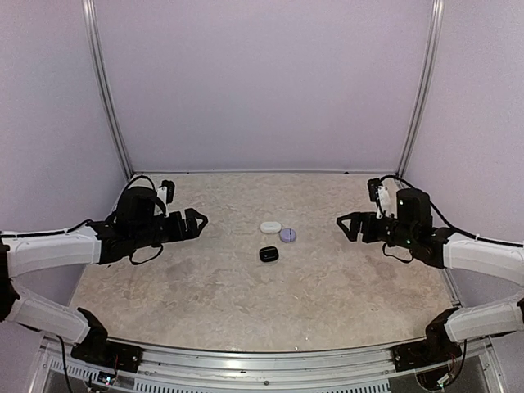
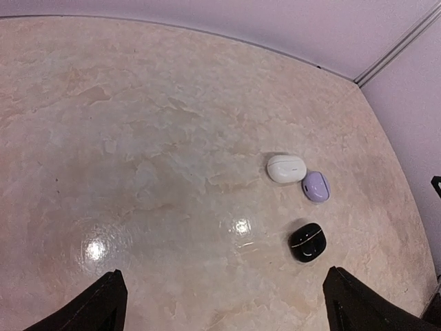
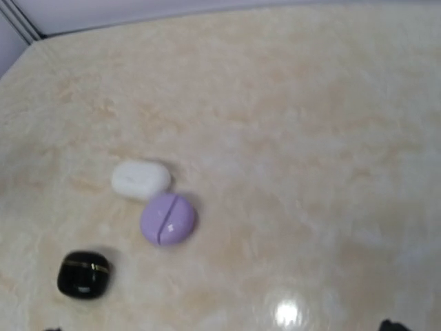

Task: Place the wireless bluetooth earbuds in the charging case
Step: Reset both arms

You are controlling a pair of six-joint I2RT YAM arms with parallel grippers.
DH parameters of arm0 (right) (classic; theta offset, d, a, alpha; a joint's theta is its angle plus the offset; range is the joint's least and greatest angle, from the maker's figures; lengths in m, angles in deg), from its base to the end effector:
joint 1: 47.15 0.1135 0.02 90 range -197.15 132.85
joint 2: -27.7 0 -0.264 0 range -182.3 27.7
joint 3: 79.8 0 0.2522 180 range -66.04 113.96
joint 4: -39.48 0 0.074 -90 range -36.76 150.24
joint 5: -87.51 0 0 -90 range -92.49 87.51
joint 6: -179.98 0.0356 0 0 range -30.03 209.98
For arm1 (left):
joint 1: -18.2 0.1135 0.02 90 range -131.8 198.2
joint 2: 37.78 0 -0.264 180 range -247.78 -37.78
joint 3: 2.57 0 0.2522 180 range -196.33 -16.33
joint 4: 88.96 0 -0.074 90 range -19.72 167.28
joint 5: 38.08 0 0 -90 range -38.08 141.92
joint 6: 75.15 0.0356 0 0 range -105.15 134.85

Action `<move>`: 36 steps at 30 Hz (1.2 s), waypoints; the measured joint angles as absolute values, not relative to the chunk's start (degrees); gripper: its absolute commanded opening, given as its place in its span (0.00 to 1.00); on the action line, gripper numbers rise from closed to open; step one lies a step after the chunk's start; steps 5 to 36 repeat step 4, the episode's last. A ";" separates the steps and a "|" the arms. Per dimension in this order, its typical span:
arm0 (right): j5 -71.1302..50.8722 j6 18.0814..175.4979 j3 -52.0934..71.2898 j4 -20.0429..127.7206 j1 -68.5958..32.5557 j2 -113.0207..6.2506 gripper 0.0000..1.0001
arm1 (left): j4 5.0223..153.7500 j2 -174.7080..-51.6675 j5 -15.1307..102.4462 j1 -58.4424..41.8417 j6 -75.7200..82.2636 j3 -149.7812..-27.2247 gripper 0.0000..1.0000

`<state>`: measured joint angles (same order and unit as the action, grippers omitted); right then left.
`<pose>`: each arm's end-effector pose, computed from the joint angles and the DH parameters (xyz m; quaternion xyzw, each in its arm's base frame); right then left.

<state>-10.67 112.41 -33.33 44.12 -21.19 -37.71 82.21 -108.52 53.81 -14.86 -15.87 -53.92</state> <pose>0.2215 0.1135 0.2280 -0.0647 0.8329 0.2783 0.4739 0.2247 -0.1449 0.2272 0.0091 0.8580 -0.2592 0.4433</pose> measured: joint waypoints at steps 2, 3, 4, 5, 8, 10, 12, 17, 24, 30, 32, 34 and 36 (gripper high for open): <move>-10.98 113.33 -35.10 43.07 -21.43 -37.45 0.99 | 82.25 -109.81 53.81 -14.86 -16.33 -53.11 0.99; -11.00 113.64 -35.47 42.78 -21.50 -37.45 0.99 | 82.32 -110.36 53.81 -14.86 -16.55 -52.76 0.99; -11.00 113.94 -35.77 42.30 -21.56 -37.45 0.99 | 82.36 -110.77 53.81 -14.86 -16.72 -52.56 0.99; -11.00 113.94 -35.77 42.30 -21.56 -37.45 0.99 | 82.36 -110.77 53.81 -14.86 -16.72 -52.56 0.99; -11.00 113.94 -35.77 42.30 -21.56 -37.45 0.99 | 82.36 -110.77 53.81 -14.86 -16.72 -52.56 0.99; -11.00 113.94 -35.77 42.30 -21.56 -37.45 0.99 | 82.36 -110.77 53.81 -14.86 -16.72 -52.56 0.99; -11.00 113.94 -35.77 42.30 -21.56 -37.45 0.99 | 82.36 -110.77 53.81 -14.86 -16.72 -52.56 0.99; -11.00 113.94 -35.77 42.30 -21.56 -37.45 0.99 | 82.36 -110.77 53.81 -14.86 -16.72 -52.56 0.99; -11.00 113.94 -35.77 42.30 -21.56 -37.45 0.99 | 82.36 -110.77 53.81 -14.86 -16.72 -52.56 0.99; -11.00 113.94 -35.77 42.30 -21.56 -37.45 0.99 | 82.36 -110.77 53.81 -14.86 -16.72 -52.56 0.99; -11.00 113.94 -35.77 42.30 -21.56 -37.45 0.99 | 82.36 -110.77 53.81 -14.86 -16.72 -52.56 0.99; -11.00 113.94 -35.77 42.30 -21.56 -37.45 0.99 | 82.36 -110.77 53.81 -14.86 -16.72 -52.56 0.99; -11.00 113.94 -35.77 42.30 -21.56 -37.45 0.99 | 82.36 -110.77 53.81 -14.86 -16.72 -52.56 0.99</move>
